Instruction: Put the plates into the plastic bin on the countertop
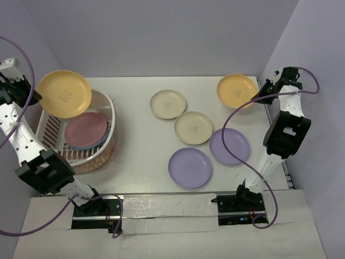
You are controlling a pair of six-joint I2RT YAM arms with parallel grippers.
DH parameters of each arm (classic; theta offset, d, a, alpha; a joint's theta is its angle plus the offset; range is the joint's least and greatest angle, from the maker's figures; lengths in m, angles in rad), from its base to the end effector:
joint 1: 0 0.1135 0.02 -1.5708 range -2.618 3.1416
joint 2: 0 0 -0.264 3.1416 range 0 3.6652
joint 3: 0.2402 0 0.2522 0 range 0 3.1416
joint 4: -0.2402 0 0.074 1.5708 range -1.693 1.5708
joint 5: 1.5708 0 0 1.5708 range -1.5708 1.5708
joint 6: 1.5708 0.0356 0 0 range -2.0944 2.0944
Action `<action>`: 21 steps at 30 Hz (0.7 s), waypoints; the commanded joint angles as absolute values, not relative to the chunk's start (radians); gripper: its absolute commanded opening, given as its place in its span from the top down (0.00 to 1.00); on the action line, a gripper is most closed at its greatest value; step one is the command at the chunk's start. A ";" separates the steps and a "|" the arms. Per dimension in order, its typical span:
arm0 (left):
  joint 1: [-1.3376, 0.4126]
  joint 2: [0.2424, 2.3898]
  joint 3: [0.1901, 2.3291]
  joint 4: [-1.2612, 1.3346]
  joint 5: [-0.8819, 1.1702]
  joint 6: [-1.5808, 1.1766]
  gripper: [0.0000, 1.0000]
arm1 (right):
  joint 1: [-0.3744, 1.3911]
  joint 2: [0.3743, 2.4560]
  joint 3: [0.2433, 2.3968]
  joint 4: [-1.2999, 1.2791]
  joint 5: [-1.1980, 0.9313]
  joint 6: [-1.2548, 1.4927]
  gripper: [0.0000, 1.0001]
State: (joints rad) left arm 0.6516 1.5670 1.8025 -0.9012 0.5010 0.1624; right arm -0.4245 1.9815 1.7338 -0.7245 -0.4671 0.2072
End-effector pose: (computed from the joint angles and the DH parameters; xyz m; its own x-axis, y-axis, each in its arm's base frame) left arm 0.2695 0.1841 0.4280 -0.5220 -0.2198 -0.8241 -0.1491 0.9749 -0.1656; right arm 0.4050 -0.1655 0.2663 -0.7086 0.5219 -0.4749 0.2885 0.8285 0.4800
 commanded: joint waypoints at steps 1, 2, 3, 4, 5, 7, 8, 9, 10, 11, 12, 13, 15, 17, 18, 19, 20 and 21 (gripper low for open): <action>0.658 1.581 1.714 -0.922 0.421 0.225 1.00 | -0.359 1.879 1.784 -0.690 -0.544 0.236 1.00; 0.658 1.587 1.708 -0.920 0.410 0.227 1.00 | -0.354 1.869 1.782 -0.691 -0.545 0.235 1.00; 0.657 1.604 1.682 -0.911 0.402 0.236 1.00 | -0.325 1.851 1.779 -0.691 -0.548 0.226 1.00; 0.657 1.623 1.673 -0.913 0.402 0.243 1.00 | -0.297 1.836 1.775 -0.689 -0.555 0.220 1.00; 0.657 1.634 1.665 -0.910 0.399 0.245 1.00 | -0.278 1.829 1.776 -0.691 -0.555 0.213 1.00; 0.654 1.656 1.655 -0.908 0.400 0.251 1.00 | -0.228 1.807 1.775 -0.698 -0.557 0.189 1.00; 0.651 1.666 1.651 -0.905 0.398 0.256 1.00 | -0.211 1.806 1.773 -0.698 -0.554 0.182 1.00; 0.645 1.687 1.641 -0.901 0.394 0.260 1.00 | -0.184 1.786 1.772 -0.698 -0.550 0.170 1.00; 0.637 1.695 1.629 -0.898 0.392 0.263 0.99 | -0.169 1.778 1.774 -0.699 -0.549 0.161 1.00; 0.632 1.701 1.618 -0.896 0.391 0.266 0.99 | -0.156 1.772 1.775 -0.700 -0.548 0.155 1.00; 0.629 1.707 1.609 -0.896 0.391 0.269 0.98 | -0.142 1.767 1.778 -0.702 -0.546 0.152 1.00; 0.617 1.716 1.596 -0.893 0.387 0.274 0.98 | -0.122 1.761 1.781 -0.703 -0.545 0.148 1.00; 0.584 1.734 1.561 -0.872 0.369 0.273 0.96 | -0.075 1.748 1.790 -0.707 -0.540 0.130 1.00; 0.569 1.744 1.537 -0.853 0.350 0.265 0.90 | -0.043 1.743 1.806 -0.716 -0.538 0.119 1.00; 0.564 1.749 1.531 -0.844 0.341 0.262 0.85 | -0.022 1.740 1.816 -0.720 -0.537 0.115 1.00; 0.560 1.755 1.528 -0.839 0.337 0.261 0.80 | -0.001 1.737 1.825 -0.724 -0.534 0.110 1.00; 0.560 1.760 1.531 -0.843 0.344 0.263 0.72 | 0.020 1.735 1.834 -0.729 -0.531 0.105 1.00; 0.559 1.763 1.539 -0.849 0.351 0.266 0.64 | 0.039 1.732 1.842 -0.733 -0.528 0.100 1.00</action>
